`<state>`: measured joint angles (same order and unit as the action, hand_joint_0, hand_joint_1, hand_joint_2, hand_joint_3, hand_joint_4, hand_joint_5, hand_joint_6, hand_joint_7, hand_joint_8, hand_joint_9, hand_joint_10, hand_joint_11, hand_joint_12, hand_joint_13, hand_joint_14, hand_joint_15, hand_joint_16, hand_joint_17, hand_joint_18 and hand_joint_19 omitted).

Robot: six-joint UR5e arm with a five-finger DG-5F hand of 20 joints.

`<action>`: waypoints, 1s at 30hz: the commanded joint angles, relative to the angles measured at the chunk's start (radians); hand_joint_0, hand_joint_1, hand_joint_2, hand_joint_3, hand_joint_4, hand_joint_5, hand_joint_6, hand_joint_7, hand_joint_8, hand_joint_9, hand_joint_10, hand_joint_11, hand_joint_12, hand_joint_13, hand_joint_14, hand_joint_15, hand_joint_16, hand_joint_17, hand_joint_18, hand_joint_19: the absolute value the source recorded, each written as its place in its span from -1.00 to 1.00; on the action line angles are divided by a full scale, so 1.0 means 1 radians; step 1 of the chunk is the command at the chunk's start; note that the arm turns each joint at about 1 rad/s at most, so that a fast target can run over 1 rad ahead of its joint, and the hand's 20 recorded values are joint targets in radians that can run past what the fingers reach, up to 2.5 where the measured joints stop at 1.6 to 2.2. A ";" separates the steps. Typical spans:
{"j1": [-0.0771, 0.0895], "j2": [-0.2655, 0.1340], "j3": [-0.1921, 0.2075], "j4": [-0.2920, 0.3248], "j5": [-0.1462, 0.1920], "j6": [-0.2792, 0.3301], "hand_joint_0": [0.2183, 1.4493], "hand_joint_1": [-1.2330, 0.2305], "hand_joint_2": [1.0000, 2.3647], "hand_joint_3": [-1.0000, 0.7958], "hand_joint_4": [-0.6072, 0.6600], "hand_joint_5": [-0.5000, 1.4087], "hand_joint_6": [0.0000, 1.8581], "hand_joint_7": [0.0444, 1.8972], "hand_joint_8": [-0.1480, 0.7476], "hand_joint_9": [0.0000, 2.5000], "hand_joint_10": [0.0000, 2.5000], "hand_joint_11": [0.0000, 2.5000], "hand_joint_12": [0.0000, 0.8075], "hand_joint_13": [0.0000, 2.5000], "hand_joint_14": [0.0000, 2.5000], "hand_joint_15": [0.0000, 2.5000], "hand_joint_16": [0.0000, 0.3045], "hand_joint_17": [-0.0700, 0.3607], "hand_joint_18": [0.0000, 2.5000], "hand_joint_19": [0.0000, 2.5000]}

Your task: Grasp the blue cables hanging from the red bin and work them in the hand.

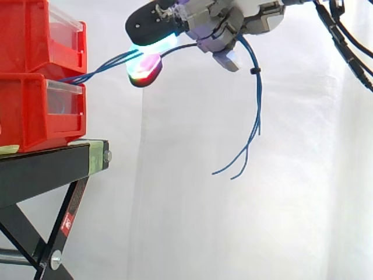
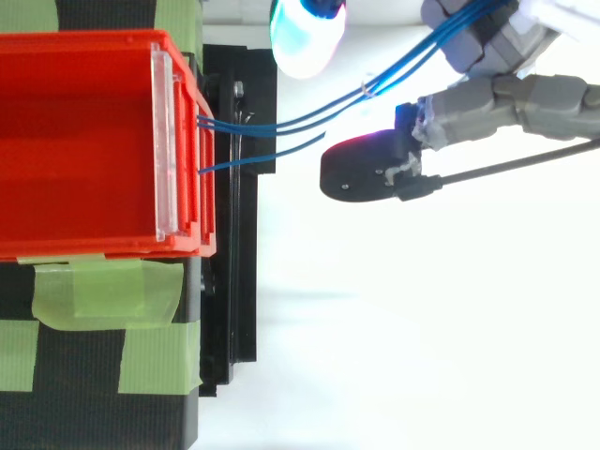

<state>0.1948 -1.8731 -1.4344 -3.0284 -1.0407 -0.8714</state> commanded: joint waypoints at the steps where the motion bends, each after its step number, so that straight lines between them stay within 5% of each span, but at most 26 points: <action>1: 0.000 0.000 0.000 -0.001 -0.012 -0.018 0.21 -0.30 -0.97 -0.51 0.39 -0.17 -0.99 0.31 0.49 0.39 1.00 1.00 0.91 0.67 1.00 0.61 0.61 0.18 1.00 -0.39; 21: 0.003 0.000 0.000 0.002 -0.015 -0.034 0.05 -0.18 -0.99 -0.82 0.39 -0.04 -0.98 0.51 0.49 0.39 1.00 1.00 0.91 0.67 1.00 0.61 0.61 0.18 1.00 -0.39; 30: 0.000 -0.001 0.000 0.057 -0.001 -0.038 0.03 -0.19 -0.99 -0.89 0.41 -0.04 -0.88 0.48 0.49 0.39 1.00 1.00 0.91 0.67 1.00 0.61 0.61 0.18 1.00 -0.39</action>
<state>0.1963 -1.8741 -1.4344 -2.9916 -1.0508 -0.9059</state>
